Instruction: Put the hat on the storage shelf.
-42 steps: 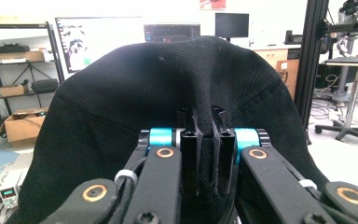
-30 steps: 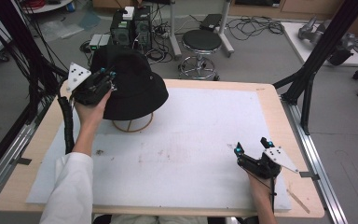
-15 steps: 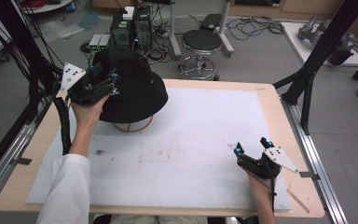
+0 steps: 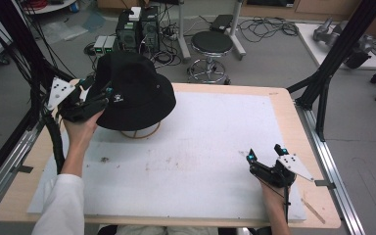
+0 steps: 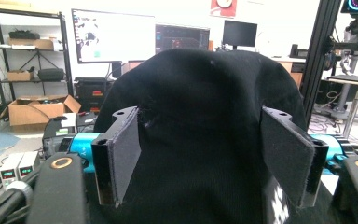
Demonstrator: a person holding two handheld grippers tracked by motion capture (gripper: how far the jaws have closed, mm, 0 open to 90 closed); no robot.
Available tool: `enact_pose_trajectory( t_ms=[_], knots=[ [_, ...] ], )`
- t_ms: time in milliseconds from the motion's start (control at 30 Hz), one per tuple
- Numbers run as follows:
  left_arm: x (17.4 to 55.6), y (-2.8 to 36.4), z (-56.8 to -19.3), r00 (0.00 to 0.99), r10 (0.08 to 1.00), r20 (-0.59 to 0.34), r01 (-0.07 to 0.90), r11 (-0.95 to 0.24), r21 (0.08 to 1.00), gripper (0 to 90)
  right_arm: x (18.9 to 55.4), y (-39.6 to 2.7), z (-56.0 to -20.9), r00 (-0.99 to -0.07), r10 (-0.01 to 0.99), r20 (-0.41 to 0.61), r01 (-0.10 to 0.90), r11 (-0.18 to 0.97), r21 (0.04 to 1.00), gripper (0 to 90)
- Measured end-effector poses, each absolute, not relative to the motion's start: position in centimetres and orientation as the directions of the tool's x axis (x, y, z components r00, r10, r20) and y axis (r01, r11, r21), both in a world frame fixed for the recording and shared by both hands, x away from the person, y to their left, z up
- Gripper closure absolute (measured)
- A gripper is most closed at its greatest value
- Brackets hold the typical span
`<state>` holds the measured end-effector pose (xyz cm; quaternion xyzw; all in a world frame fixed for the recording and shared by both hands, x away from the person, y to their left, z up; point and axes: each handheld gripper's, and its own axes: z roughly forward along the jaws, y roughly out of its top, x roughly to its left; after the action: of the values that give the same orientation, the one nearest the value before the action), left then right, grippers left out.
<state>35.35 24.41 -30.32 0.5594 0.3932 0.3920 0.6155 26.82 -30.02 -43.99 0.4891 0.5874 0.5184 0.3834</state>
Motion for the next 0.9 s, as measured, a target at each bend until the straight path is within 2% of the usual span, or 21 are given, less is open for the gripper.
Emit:
enact_pose_trajectory(
  t_ms=[633, 900],
  knots=[
    [31.0, 28.7, -30.9, 0.287, 0.954, -0.08, -0.078, 0.107, 0.991, 30.0, 26.9, -30.1, -44.0, -0.228, 0.971, 0.07, 0.178, -0.029, 0.984, 5.4],
    [29.3, 29.3, -32.3, 0.247, 0.969, -0.019, -0.08, 0.04, 0.996, 28.5, 26.9, -30.1, -44.0, -0.226, 0.972, 0.067, 0.176, -0.027, 0.984, 5.4]
  ],
)
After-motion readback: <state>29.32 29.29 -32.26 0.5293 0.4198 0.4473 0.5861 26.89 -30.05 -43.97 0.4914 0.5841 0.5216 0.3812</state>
